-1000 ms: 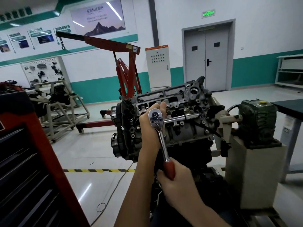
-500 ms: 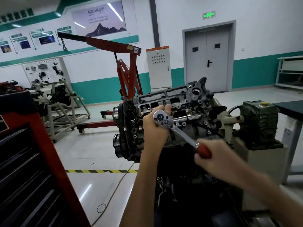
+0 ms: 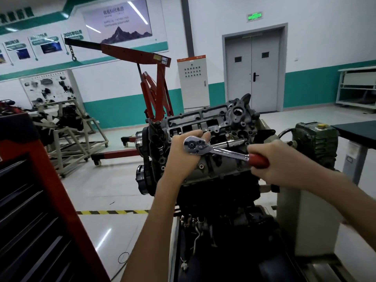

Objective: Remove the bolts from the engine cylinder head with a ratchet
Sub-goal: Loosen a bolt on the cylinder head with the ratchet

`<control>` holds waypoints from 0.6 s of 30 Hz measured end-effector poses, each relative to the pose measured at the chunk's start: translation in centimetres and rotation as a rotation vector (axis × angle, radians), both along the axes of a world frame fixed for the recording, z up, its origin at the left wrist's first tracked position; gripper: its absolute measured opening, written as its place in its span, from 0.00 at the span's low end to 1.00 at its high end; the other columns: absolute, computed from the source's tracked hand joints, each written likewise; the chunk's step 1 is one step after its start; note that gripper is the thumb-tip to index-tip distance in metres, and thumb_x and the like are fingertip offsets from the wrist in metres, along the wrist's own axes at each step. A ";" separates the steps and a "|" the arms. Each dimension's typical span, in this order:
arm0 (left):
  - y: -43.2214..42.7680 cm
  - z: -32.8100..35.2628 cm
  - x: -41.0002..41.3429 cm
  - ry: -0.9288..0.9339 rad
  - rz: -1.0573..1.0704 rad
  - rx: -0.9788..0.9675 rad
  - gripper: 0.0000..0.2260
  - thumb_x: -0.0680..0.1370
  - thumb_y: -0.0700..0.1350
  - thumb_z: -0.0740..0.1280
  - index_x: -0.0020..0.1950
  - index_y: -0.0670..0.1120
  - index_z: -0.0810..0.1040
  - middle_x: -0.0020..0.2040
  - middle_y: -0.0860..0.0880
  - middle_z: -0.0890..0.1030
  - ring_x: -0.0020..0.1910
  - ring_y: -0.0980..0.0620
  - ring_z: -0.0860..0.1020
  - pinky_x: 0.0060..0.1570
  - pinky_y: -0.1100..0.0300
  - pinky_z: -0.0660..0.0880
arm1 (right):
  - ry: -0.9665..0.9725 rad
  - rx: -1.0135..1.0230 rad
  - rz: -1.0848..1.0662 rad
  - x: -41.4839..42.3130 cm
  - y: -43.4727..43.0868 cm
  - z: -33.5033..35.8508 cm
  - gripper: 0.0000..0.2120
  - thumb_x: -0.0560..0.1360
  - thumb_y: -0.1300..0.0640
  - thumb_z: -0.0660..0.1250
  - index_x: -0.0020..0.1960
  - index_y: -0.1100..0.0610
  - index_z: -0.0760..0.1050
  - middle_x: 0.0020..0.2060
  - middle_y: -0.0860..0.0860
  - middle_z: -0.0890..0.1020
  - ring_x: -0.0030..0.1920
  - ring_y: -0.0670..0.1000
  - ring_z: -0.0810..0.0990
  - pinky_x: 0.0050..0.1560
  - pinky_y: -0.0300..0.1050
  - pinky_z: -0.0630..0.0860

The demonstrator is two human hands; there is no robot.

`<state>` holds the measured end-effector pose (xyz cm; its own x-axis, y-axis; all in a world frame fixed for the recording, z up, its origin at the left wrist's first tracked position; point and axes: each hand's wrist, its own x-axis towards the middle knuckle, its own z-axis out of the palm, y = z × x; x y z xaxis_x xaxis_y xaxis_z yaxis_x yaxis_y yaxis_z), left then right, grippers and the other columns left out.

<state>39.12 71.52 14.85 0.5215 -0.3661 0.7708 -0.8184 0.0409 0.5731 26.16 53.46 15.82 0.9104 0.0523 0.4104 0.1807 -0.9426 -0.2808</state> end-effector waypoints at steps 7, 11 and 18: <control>-2.9 -1.1 -1.3 0.227 0.011 -0.414 0.22 0.80 0.38 0.64 0.29 0.53 0.63 0.25 0.59 0.63 0.27 0.62 0.60 0.29 0.68 0.59 | -0.050 0.652 0.112 -1.0 7.5 -8.2 0.15 0.70 0.62 0.70 0.32 0.53 0.66 0.21 0.49 0.71 0.21 0.45 0.68 0.24 0.36 0.66; -2.5 -1.0 -1.3 0.154 -0.045 -0.366 0.23 0.80 0.36 0.63 0.29 0.52 0.61 0.26 0.59 0.60 0.27 0.61 0.58 0.29 0.70 0.58 | 0.262 0.961 0.397 -1.0 9.4 -7.9 0.10 0.74 0.58 0.67 0.38 0.58 0.68 0.23 0.55 0.75 0.20 0.55 0.72 0.24 0.44 0.70; -0.6 -0.1 -0.4 -0.045 0.054 0.008 0.21 0.79 0.41 0.66 0.27 0.44 0.64 0.25 0.54 0.64 0.26 0.56 0.61 0.30 0.59 0.61 | 0.024 0.133 0.079 0.4 -0.2 -0.2 0.10 0.71 0.60 0.69 0.32 0.54 0.72 0.23 0.49 0.75 0.23 0.42 0.72 0.26 0.35 0.72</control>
